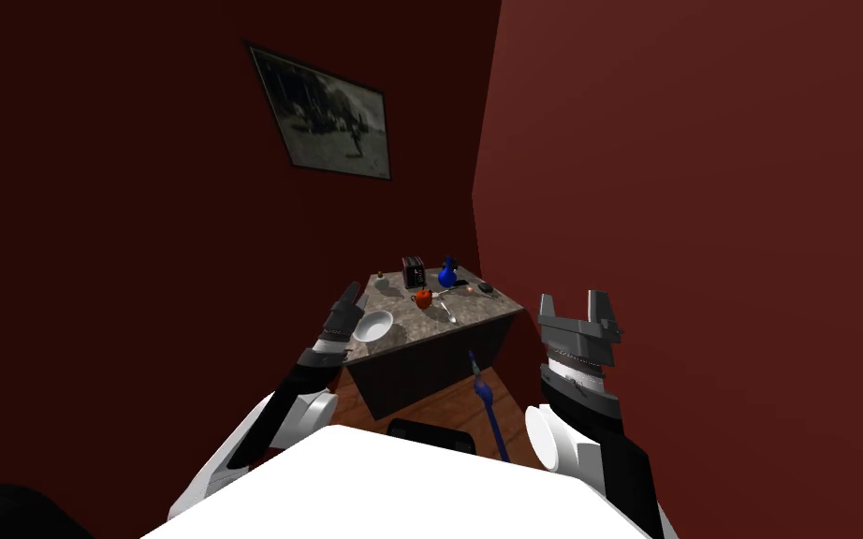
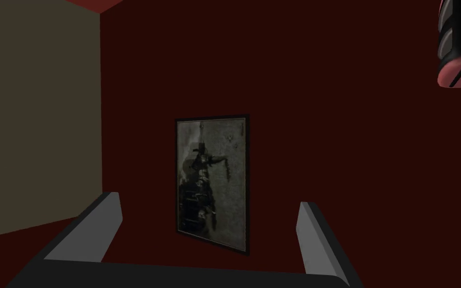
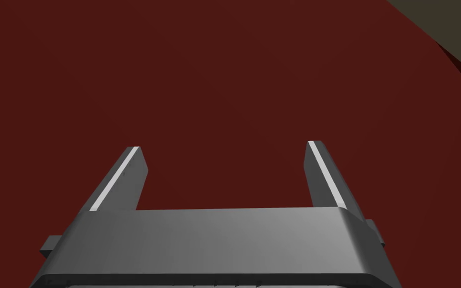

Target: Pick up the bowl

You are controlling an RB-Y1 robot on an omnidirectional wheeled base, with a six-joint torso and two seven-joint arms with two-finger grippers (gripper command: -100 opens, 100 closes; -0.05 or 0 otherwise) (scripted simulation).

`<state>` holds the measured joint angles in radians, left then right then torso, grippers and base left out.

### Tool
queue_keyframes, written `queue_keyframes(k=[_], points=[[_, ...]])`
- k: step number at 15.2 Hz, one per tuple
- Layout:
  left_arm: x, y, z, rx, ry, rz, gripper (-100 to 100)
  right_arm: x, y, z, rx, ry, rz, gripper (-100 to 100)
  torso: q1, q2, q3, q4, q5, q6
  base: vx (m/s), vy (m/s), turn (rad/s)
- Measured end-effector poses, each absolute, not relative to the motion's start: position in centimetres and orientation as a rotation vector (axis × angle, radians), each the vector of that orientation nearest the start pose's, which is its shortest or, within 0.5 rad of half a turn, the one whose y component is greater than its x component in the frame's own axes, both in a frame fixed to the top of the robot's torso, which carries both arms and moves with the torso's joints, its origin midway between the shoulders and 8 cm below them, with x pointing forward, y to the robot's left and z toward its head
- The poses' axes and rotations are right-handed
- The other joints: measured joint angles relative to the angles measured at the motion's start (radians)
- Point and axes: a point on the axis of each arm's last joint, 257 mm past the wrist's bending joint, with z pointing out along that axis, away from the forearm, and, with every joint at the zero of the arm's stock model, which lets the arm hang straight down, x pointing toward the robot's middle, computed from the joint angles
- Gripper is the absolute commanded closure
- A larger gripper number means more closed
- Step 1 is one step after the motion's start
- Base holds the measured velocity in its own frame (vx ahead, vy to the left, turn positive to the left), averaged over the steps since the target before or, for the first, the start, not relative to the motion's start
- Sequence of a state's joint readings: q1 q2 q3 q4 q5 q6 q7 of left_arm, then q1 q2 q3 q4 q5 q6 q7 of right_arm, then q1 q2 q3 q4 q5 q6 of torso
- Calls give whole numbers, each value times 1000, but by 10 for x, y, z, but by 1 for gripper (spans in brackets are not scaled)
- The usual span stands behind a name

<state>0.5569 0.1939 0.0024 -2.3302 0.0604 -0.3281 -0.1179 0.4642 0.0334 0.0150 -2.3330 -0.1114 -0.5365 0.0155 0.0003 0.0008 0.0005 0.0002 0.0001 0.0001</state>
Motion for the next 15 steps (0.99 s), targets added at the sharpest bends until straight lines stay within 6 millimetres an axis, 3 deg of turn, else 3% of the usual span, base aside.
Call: queue_keyframes(k=[15], points=[[386,318,-74,-830,1128,-1025,-100,325,-285,65,647,431,1409,0,0,0,0,0,0,0,-10,-2,-38]])
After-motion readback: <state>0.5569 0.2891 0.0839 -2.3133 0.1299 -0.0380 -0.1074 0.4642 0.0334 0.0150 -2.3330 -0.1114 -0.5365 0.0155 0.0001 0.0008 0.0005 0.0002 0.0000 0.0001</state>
